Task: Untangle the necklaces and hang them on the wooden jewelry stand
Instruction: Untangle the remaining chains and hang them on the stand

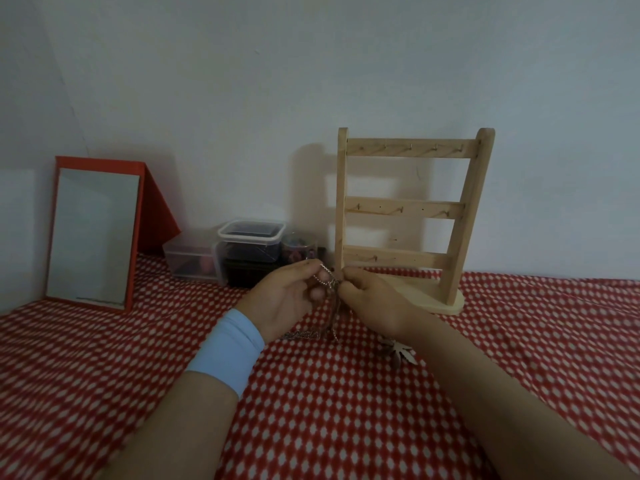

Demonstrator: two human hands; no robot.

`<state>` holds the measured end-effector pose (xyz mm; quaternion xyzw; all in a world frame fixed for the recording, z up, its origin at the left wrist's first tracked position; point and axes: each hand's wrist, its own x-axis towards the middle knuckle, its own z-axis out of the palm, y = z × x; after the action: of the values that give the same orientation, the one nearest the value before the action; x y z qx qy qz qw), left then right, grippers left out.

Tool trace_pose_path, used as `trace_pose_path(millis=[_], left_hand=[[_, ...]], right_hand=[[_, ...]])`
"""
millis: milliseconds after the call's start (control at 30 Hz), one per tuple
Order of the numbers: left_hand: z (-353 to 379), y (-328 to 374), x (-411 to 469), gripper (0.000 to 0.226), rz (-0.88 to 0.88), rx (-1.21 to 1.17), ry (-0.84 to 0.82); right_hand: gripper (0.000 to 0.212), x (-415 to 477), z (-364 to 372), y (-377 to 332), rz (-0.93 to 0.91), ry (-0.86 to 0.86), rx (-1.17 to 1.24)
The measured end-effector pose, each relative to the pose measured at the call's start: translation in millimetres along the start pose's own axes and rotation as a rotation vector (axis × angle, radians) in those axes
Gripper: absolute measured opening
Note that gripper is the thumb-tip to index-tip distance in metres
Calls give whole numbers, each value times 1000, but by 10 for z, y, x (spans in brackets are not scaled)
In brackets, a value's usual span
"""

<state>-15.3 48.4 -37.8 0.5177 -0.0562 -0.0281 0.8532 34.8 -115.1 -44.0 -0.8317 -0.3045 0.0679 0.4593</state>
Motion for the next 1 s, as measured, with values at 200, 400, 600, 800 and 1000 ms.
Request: trace_pose_path(millis=[200,400,600,800,1000], left_hand=[[-103,114,4,22,-161,547,51],[-113,192,-31,28,39,99,73],[-60,200,-78,25,-204,952,-35],[-113,363,-101,39,255,-56,-13],[-303,446,-43,46,-144,588,330]], right_hand=[[26,16,-53,38,-135,60,-39],[37,11,-110,47,-55,138,52],[31,22,-56,66,19,109,39],[30,-3,-162,128,164,63,-33],[23,-63,-241,8,111,-116,249]])
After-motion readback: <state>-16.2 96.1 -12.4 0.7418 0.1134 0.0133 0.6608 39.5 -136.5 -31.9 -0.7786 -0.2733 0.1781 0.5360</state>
